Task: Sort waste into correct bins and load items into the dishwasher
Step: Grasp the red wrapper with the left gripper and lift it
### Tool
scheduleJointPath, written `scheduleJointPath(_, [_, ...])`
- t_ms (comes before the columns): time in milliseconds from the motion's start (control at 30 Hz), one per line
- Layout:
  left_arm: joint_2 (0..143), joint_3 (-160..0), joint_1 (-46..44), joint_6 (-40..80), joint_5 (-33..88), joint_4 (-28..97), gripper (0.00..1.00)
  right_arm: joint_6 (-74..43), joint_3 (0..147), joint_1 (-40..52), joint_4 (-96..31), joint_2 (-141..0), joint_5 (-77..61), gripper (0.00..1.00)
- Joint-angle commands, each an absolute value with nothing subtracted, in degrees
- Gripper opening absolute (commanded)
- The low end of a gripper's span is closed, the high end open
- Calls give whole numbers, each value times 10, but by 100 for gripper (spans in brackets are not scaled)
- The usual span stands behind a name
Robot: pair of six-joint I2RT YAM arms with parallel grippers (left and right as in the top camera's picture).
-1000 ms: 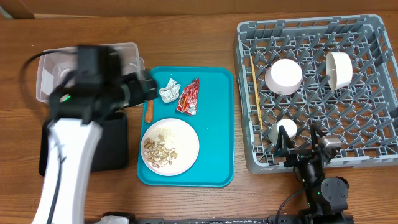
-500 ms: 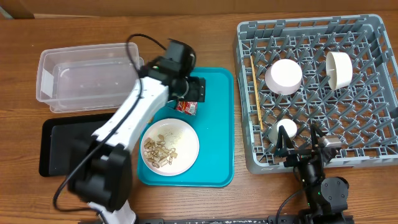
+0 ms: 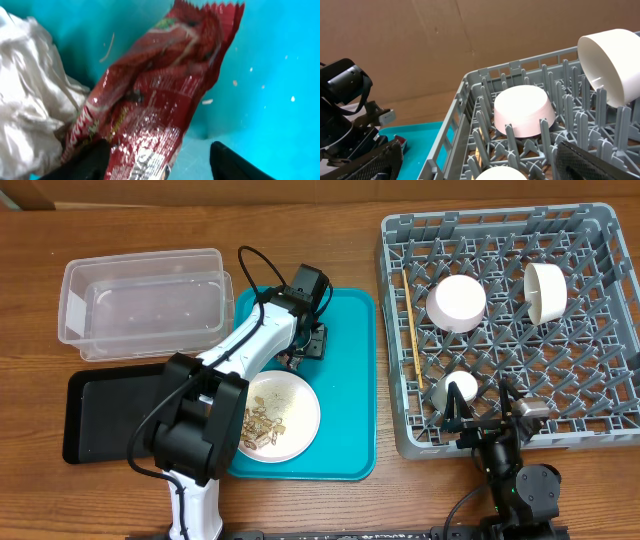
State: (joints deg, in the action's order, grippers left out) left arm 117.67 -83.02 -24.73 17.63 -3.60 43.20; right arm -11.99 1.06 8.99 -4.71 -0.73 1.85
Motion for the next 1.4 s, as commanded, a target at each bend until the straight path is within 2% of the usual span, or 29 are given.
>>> scheduleJointPath(0, [1175,-836,-249,171,4,431,59,-120,4,87,-45,-2,18,100])
scheduleJointPath(100, [1169,-861,-252,176,23,471,64,-120,4,87,-45,-2,18,100])
scheduleJointPath(300, [1160,-971,-250,184,-79,594,77,-120,4,87,-45,-2,18,100])
scheduleJointPath(400, [1160,-976,-246,184,-95,606,79,-120,4,87,-45,-2,18,100])
scheduleJointPath(600, [1169,-912,-239,179,-94,572,72,-120,4,87,-45,-2,18,100])
scheduleJointPath(933, [1169,-828,-211,178,-121,487,68,-120,4,87,-45,-2,18,100])
scheduleJointPath(1167, [1169,-817,-216,137,-29,448,64,-120,4,87,-45,-2,18,100])
scheduleJointPath(1367, [1169,-788,-227,134,-36,422,64,-120,4,87,-45,-2,18,100])
